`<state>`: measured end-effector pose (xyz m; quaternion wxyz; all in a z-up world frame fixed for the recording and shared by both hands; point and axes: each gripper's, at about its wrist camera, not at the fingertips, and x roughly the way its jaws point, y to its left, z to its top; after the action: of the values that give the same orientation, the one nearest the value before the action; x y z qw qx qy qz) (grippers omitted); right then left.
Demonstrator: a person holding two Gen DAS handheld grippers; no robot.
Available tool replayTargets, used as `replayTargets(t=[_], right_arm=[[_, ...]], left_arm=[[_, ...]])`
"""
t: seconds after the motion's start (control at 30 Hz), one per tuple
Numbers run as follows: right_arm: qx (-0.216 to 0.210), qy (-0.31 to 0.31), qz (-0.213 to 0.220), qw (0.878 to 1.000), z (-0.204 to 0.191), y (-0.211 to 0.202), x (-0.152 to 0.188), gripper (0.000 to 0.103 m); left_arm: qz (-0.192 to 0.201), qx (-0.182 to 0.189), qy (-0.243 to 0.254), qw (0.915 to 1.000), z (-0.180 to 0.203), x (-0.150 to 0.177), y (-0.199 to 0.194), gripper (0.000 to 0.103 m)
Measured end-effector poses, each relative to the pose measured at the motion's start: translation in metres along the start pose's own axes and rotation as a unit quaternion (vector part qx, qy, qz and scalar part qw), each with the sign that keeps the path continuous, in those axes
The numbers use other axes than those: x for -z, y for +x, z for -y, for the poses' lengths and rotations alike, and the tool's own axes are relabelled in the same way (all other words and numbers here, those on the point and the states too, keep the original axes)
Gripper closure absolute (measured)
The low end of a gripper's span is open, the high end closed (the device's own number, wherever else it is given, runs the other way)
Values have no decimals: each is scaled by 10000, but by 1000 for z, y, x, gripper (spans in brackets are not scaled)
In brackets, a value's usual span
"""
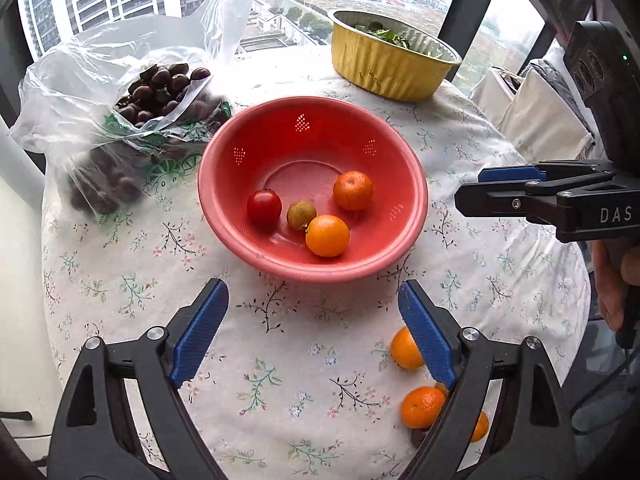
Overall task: Organize fruits
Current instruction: 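Move both open tools back to the remaining fruits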
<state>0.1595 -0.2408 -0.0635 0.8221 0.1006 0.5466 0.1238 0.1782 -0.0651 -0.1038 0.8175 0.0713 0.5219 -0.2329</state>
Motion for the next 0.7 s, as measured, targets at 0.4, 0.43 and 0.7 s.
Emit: replayTargets(t=[0.4,0.43,0.7], right_arm=[[-166,87,-818,9965,-15,-10,160,34],[-152,94,-827,9964,-17,-10,168,34],[-9,15,-935,9956,-29,2,198,38]], left_arm=[[-720,358,142,9967,41,154,-19,13],[-756,379,177,9963,45,161,-20,13],[-862,402,490,9943,67,191,-31,13]])
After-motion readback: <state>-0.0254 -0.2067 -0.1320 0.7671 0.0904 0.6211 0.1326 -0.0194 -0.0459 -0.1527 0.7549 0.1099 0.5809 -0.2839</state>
